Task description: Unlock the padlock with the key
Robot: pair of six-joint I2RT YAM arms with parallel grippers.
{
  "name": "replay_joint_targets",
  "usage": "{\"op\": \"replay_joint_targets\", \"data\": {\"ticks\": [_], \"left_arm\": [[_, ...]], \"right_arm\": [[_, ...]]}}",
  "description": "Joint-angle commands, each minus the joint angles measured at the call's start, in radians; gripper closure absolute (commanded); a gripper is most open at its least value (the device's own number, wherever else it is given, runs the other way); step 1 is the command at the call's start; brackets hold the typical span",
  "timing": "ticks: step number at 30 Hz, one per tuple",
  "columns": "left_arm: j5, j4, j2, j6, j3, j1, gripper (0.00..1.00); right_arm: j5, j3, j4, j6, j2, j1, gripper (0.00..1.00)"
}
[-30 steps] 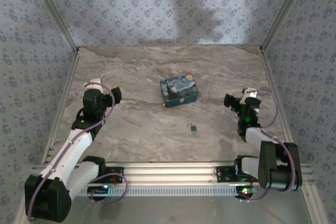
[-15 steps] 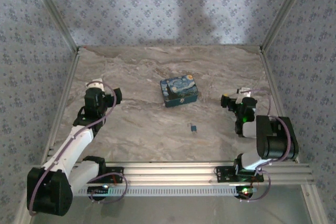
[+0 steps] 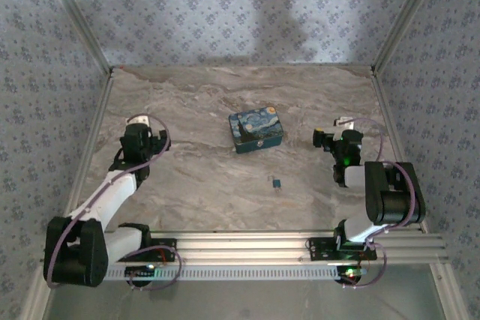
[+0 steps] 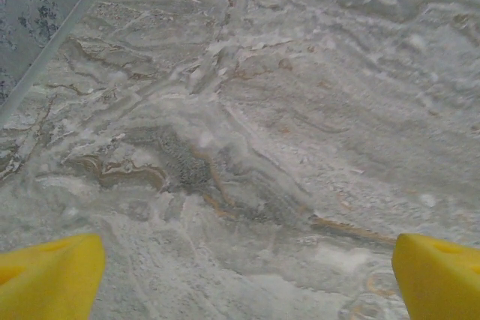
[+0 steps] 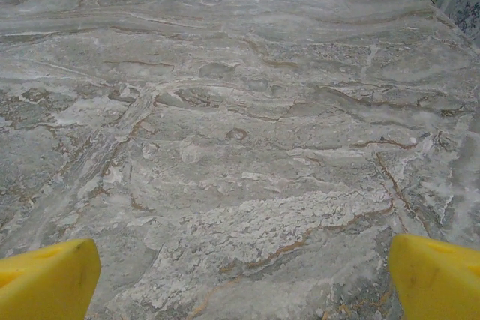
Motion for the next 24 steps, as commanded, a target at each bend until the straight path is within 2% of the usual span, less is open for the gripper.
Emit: {"op": "replay_joint_targets", "data": {"ticks": [1, 13, 20, 24], "left_arm": [[-0.047, 0.114, 0.032, 0.084, -0.015, 0.007, 0.02], [0.041, 0.550, 0.201, 0.153, -0.148, 0.031, 0.02], [0.093, 0.628, 0.233, 0.193, -0.159, 0.060, 0.02], [0.155, 0.781, 0.301, 0.165, -0.205, 0.117, 0.02]], "right_arm": [[0.023, 0.009, -0.011, -0.024, 0.000, 0.004, 0.00], [0.026, 0.009, -0.011, -0.024, -0.001, 0.007, 0.00], [0.027, 0.009, -0.011, -0.025, 0.000, 0.007, 0.00], [0.026, 0.009, -0.011, -0.025, 0.000, 0.006, 0.00]]}}
